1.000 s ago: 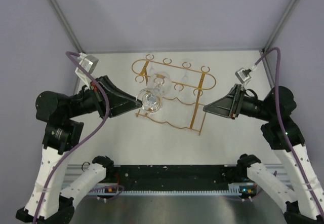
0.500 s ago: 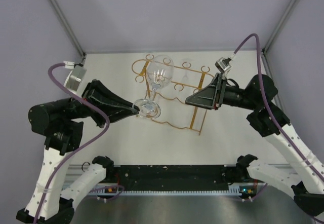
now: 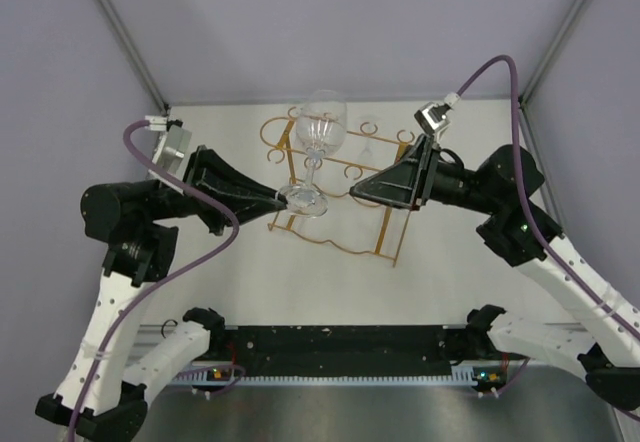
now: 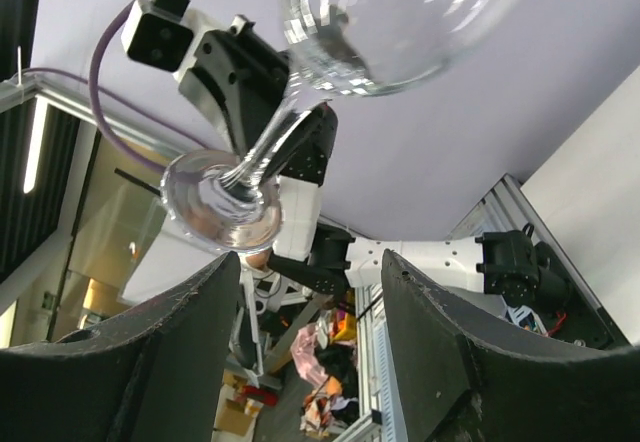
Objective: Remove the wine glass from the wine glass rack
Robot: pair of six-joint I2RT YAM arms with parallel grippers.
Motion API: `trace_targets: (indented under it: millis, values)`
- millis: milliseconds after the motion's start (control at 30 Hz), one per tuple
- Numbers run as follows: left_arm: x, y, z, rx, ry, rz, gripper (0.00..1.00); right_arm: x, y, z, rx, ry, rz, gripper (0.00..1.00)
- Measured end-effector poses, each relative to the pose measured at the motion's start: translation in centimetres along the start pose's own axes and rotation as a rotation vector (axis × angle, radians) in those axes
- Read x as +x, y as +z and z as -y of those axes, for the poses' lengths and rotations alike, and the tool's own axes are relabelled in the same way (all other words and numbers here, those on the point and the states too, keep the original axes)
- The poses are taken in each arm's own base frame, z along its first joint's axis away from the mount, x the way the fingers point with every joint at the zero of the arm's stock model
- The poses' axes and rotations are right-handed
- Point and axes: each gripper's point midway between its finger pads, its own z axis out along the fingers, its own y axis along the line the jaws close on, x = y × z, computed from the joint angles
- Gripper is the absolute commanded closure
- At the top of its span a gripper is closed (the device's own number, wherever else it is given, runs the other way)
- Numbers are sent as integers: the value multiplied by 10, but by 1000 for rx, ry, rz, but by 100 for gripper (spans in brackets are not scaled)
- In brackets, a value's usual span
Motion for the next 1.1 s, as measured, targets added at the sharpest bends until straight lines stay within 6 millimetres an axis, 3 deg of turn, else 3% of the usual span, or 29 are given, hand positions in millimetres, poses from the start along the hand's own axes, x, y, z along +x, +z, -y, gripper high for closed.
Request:
trace_targets:
  millis: [300, 533, 867, 1100]
  values:
    - [25, 6, -36, -17, -68, -34, 100, -7, 22, 6, -7, 15, 1, 41]
    - [25, 9, -32, 5, -30, -35, 100, -11, 40, 18, 1, 60, 5, 41]
    - [40, 11, -34, 25, -16, -50, 100, -15, 50, 12, -42, 81, 25, 45]
    - [45, 13, -36, 26, 11, -49, 100, -11, 58, 19, -31, 108, 11, 62]
